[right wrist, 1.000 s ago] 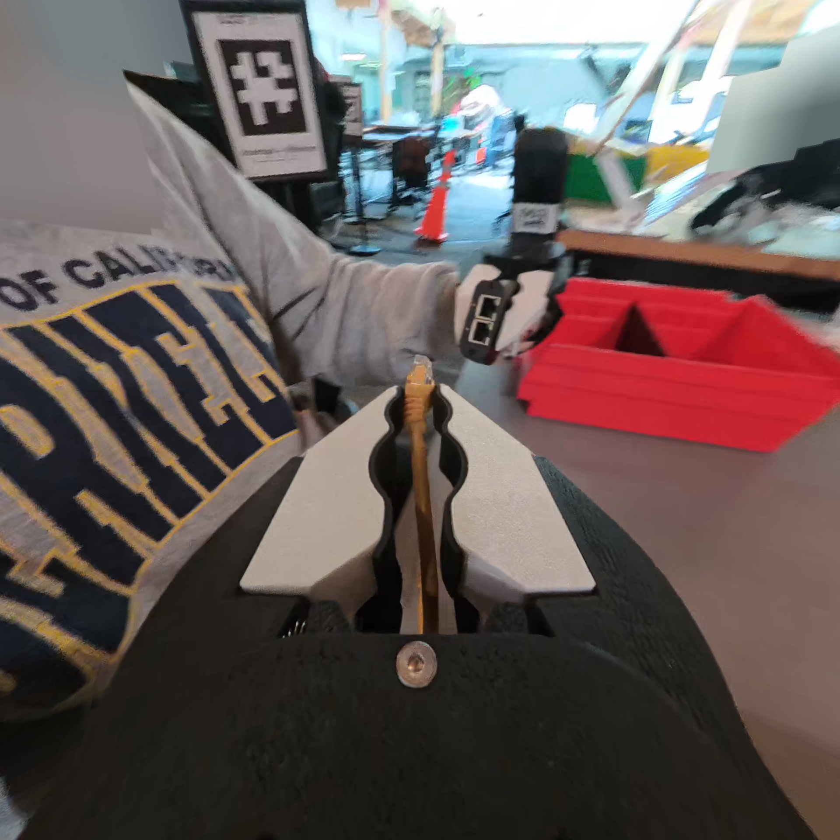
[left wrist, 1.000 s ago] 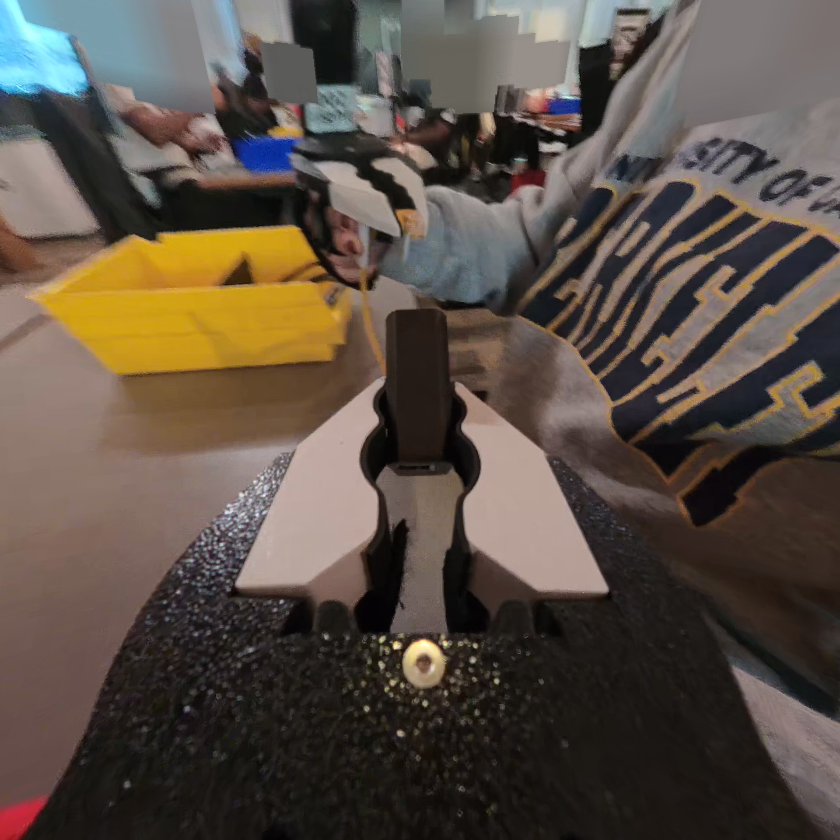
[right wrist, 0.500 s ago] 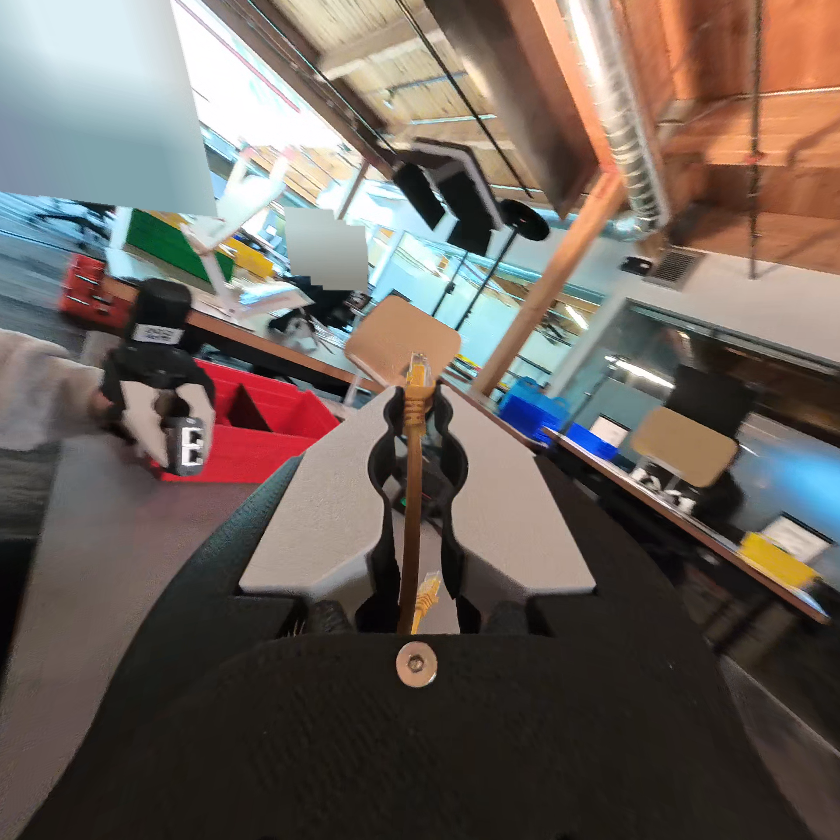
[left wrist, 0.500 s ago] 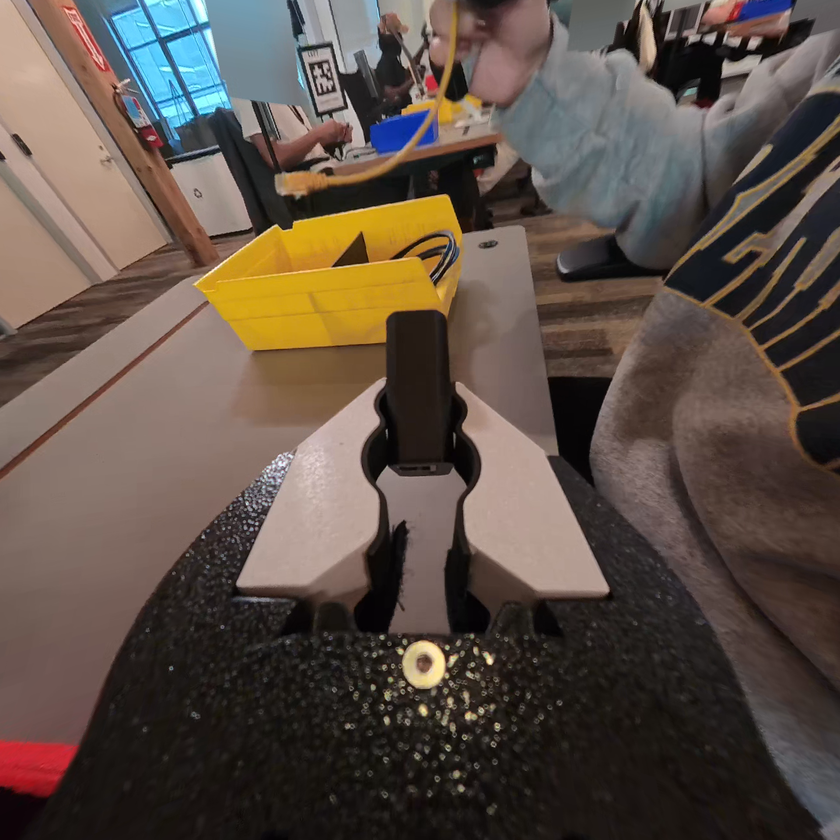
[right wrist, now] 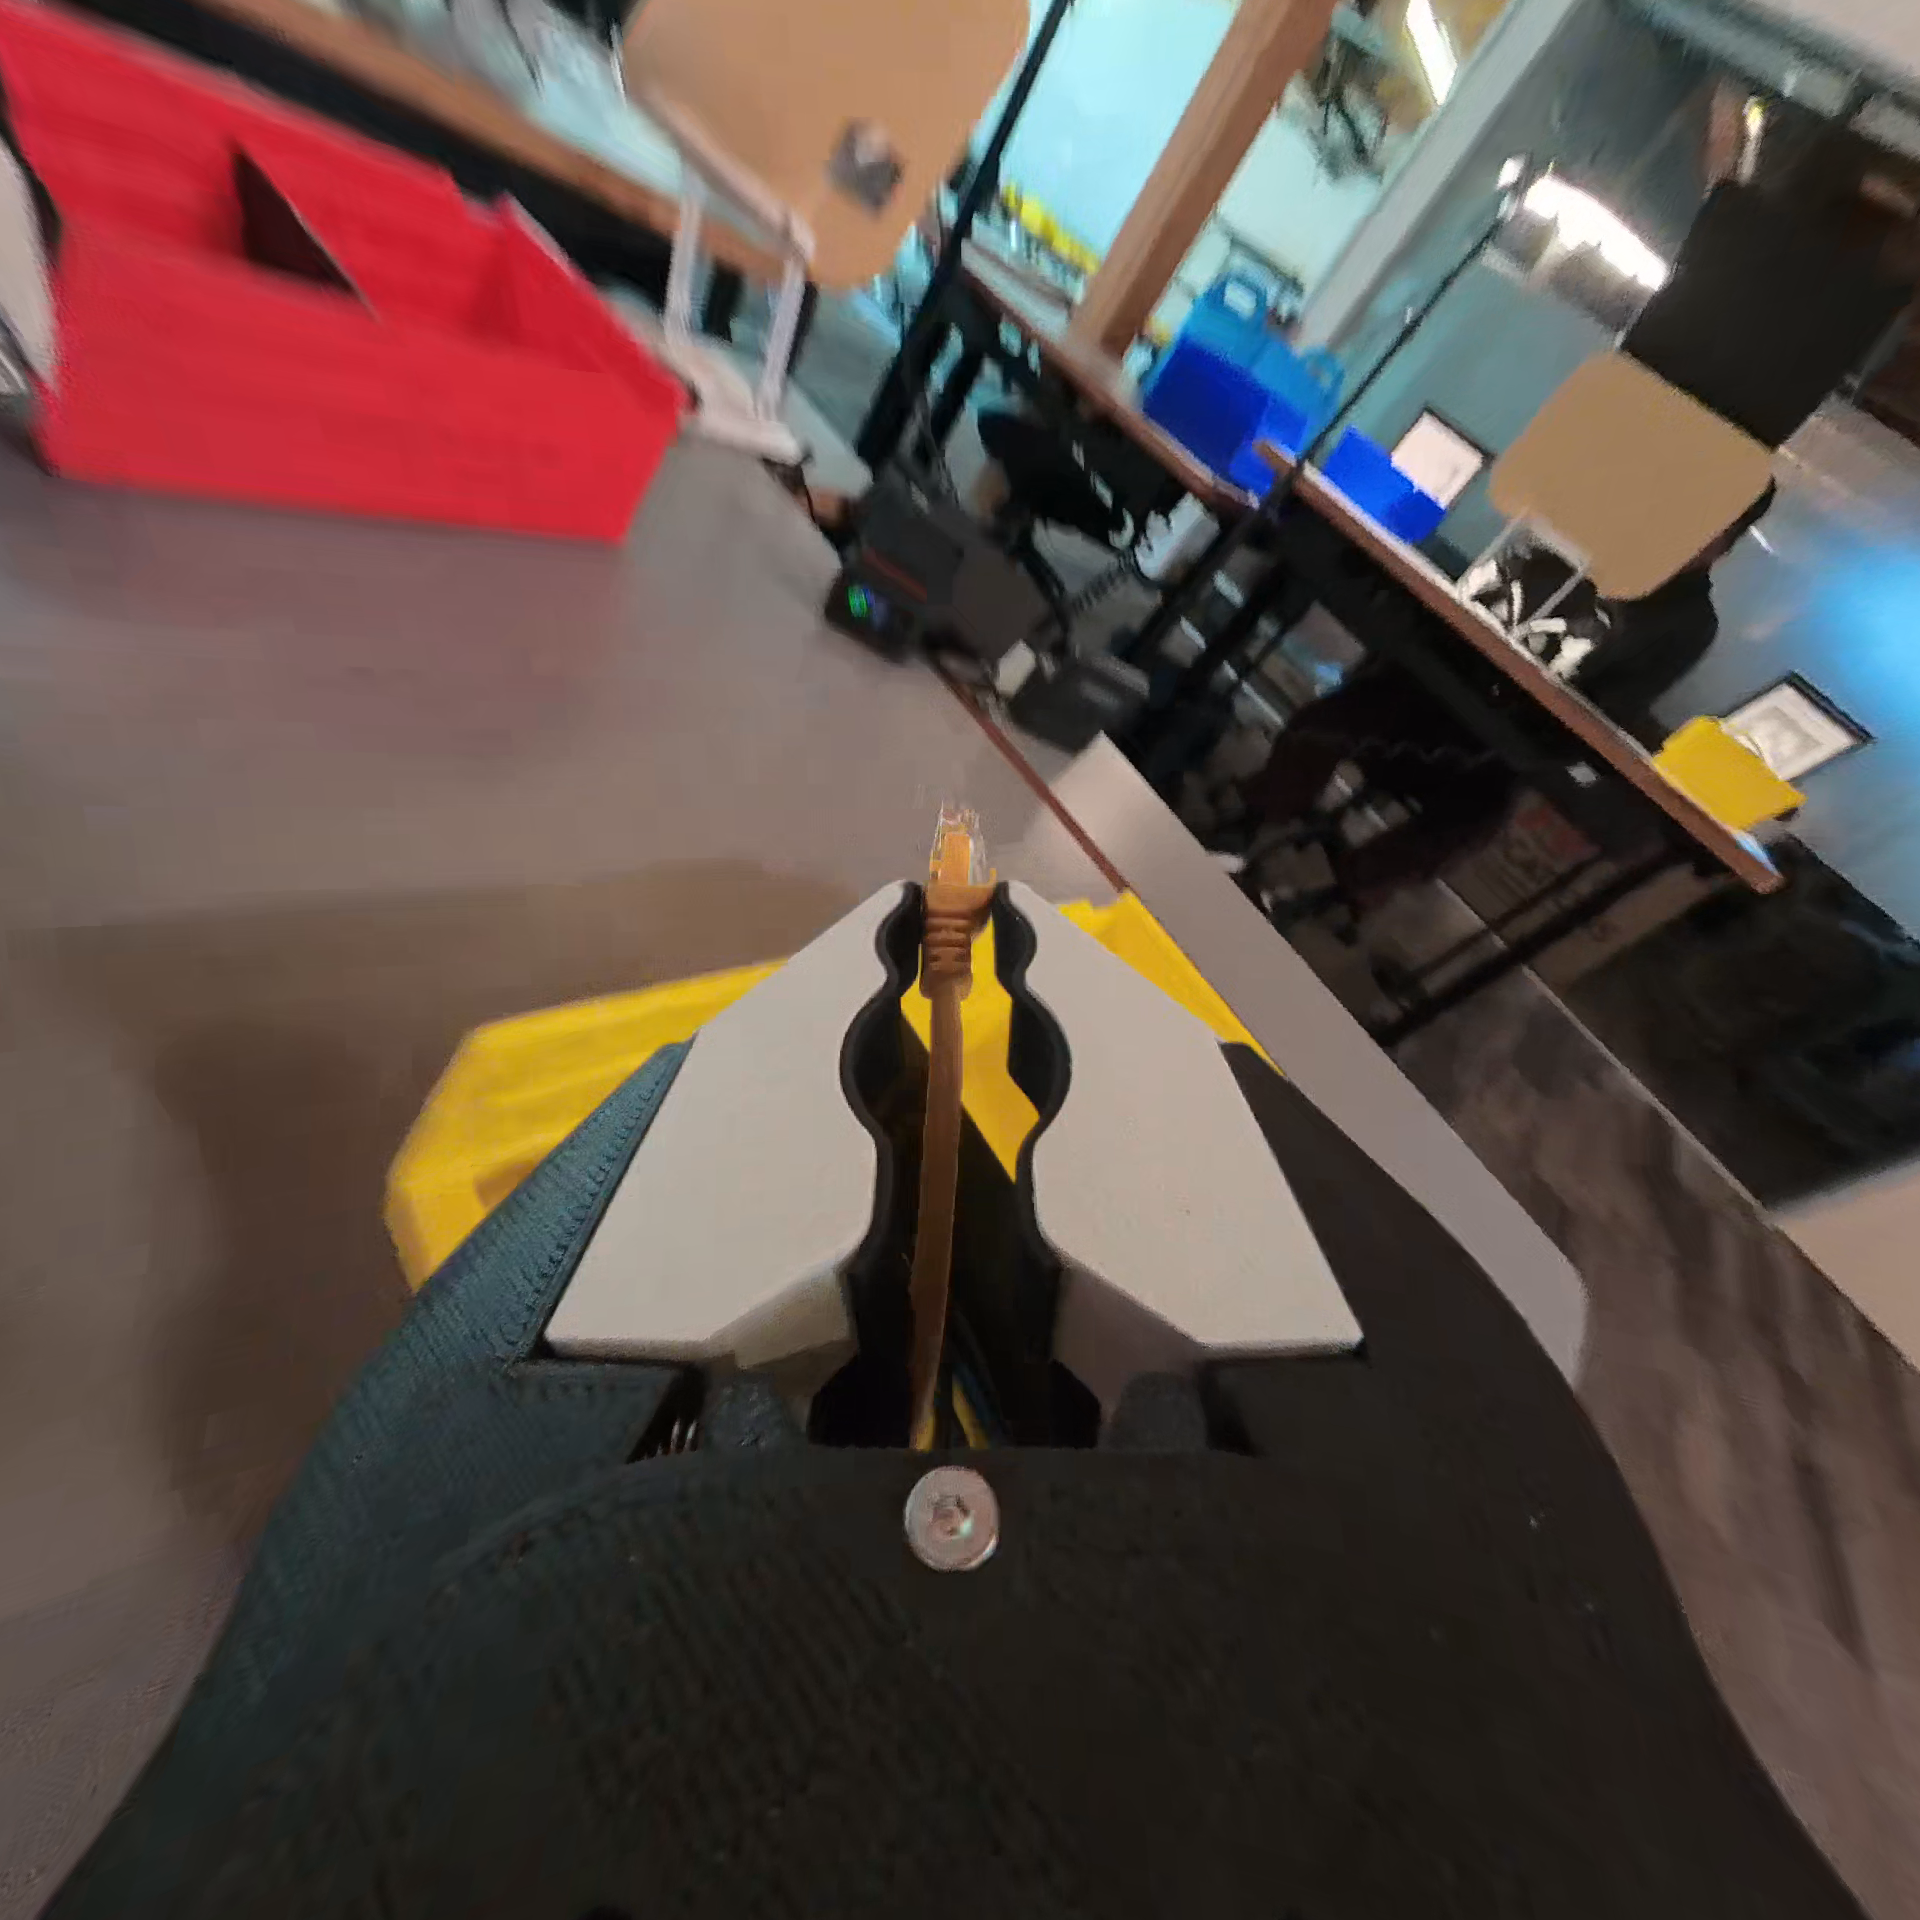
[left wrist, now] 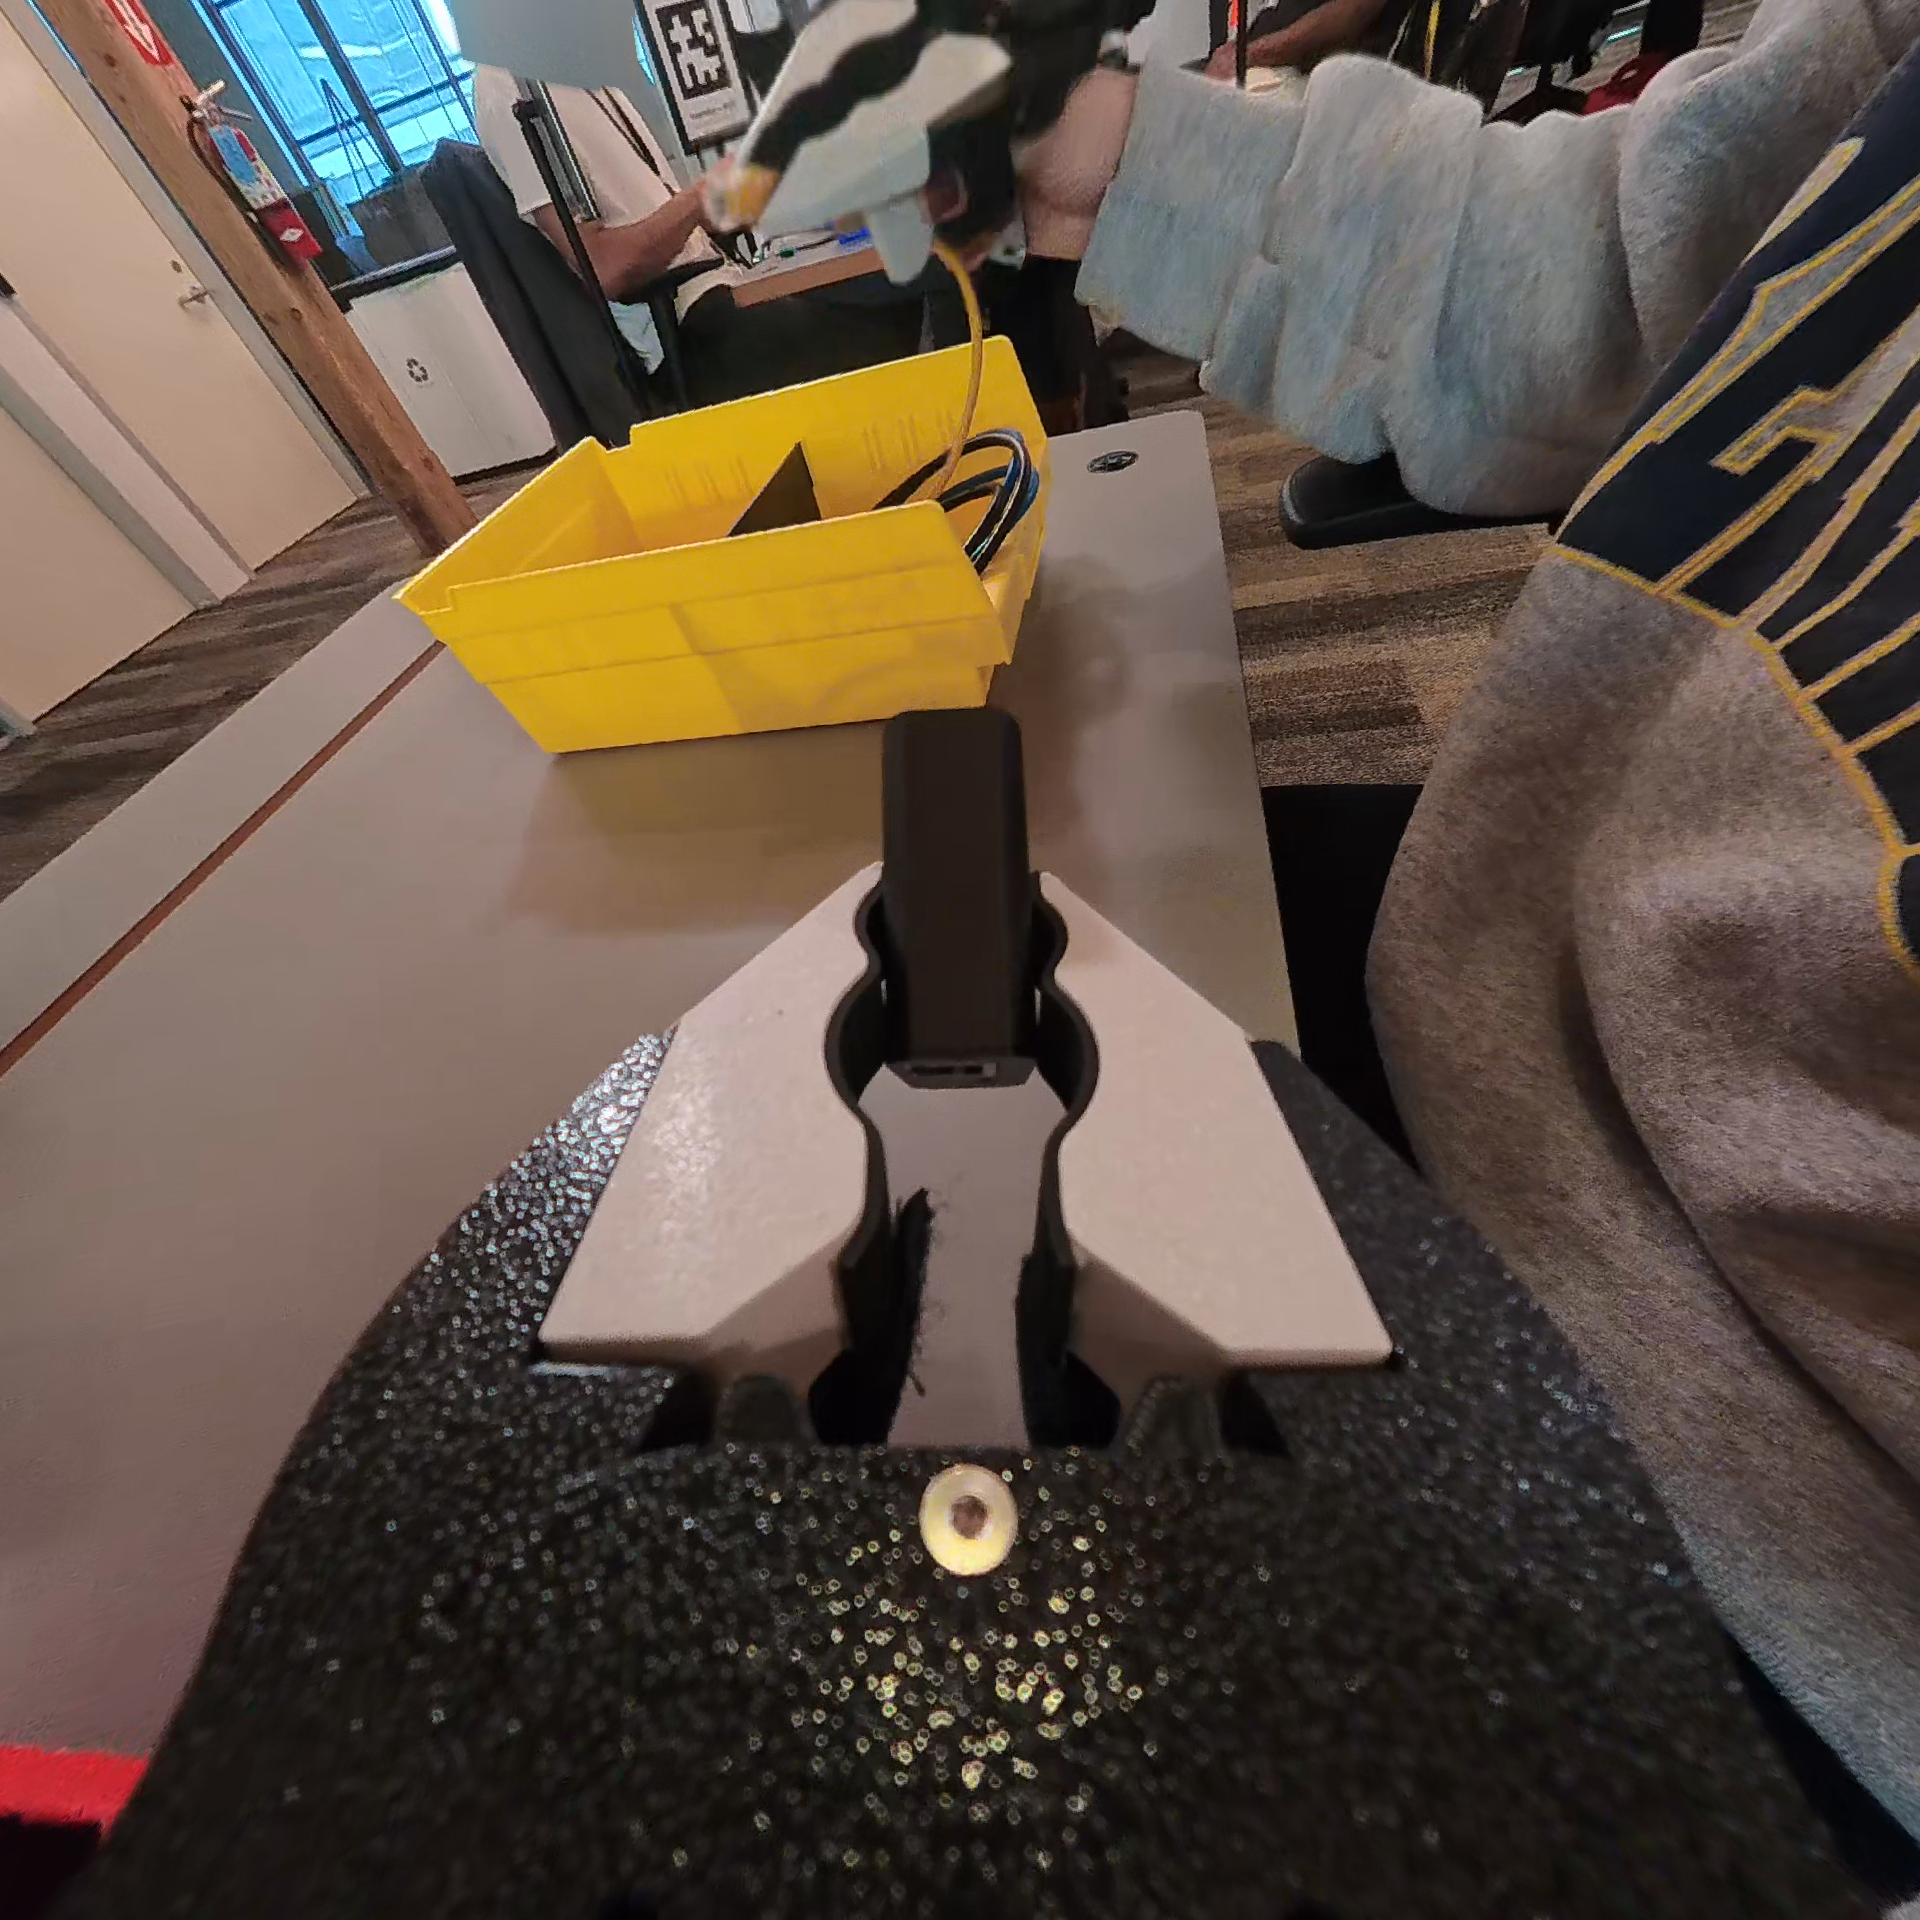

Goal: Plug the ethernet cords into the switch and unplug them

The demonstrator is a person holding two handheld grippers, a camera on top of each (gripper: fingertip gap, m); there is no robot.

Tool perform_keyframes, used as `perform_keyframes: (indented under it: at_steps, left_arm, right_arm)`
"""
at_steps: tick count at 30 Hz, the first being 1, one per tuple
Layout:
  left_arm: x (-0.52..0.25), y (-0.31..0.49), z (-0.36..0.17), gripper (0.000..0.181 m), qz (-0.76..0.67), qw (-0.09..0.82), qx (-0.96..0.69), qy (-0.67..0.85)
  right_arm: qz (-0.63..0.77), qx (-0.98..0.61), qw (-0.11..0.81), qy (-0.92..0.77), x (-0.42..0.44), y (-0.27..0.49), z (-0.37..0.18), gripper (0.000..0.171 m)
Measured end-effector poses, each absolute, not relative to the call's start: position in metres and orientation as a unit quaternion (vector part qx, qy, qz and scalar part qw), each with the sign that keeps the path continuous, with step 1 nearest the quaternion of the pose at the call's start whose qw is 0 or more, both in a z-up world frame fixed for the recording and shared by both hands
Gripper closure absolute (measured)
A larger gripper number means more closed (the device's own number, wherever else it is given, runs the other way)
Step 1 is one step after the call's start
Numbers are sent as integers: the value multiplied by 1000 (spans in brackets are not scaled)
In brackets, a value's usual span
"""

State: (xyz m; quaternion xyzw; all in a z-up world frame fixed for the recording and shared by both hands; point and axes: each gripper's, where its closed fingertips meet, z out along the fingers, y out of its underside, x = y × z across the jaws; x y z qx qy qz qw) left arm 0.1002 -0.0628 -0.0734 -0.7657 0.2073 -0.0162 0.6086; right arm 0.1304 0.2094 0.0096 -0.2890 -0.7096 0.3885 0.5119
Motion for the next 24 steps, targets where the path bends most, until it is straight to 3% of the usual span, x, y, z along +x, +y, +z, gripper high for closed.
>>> perform_keyframes:
  at_steps: [5,11,15,24]
  left_arm:
    - [100,-62,-75,159,-16,606,-768,207]
    - [101,-61,-81,159,-10,595,-775,213]
    - [101,-60,-85,159,-5,585,-781,217]
    - [102,-58,-93,159,10,566,-793,227]
  right_arm:
    - [264,-297,483,-780,122,218,-36,160]
    - [229,-358,340,-839,133,210,-87,158]
    - [199,-401,274,-851,141,212,-110,134]
    - [143,-427,298,-842,152,220,-85,114]
